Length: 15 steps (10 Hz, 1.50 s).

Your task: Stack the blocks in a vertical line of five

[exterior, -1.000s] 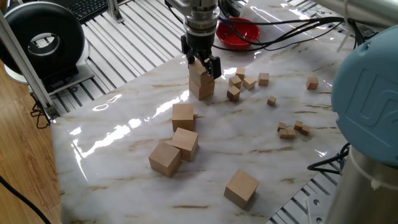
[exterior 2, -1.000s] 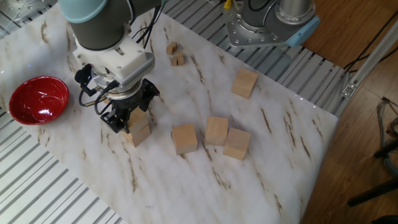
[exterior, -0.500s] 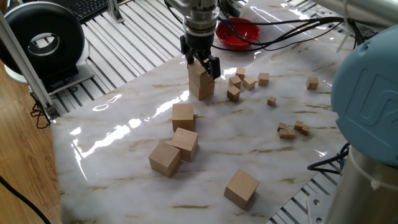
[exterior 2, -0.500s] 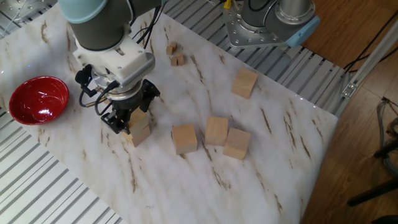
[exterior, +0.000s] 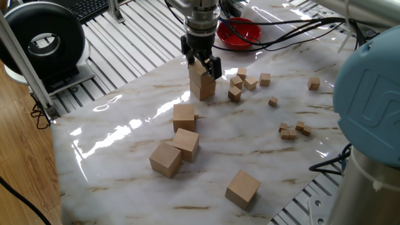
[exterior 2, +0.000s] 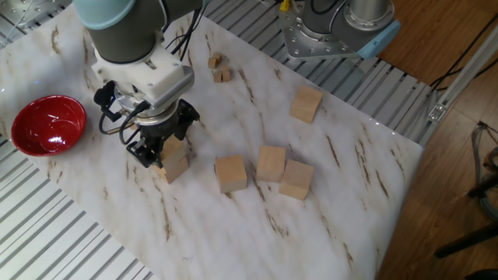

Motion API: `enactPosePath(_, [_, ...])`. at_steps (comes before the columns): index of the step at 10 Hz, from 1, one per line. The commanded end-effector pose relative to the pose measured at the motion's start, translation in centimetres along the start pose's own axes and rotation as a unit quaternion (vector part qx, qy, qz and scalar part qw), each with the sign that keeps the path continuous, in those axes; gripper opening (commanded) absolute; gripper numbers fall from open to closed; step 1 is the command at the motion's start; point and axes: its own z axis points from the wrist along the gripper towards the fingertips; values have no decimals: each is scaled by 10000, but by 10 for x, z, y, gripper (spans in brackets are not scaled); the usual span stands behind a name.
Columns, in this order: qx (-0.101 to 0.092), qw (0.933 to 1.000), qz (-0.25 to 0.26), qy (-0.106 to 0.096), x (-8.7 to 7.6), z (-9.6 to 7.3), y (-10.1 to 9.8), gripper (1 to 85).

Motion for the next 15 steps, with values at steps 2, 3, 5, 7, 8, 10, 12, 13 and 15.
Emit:
enactPosePath(2, [54,9999,-78,33,0,-2,-4,613])
enactPosePath(3, [55,9999,-86,49,0,-3,-4,633])
enactPosePath(5, [31,10000,-86,-20,-2,0,-3,660])
enactPosePath(7, [-8,10000,-56,-35,-2,0,-1,667])
enactPosePath(8, [-23,10000,-56,-42,-2,0,0,667])
enactPosePath(10, [-23,10000,-55,-19,0,0,0,667])
enactPosePath(12, [-54,10000,59,-35,-1,0,1,667])
enactPosePath(13, [-62,9999,98,-27,-1,1,1,667])
enactPosePath(15, [-118,9997,196,-78,-4,1,4,667])
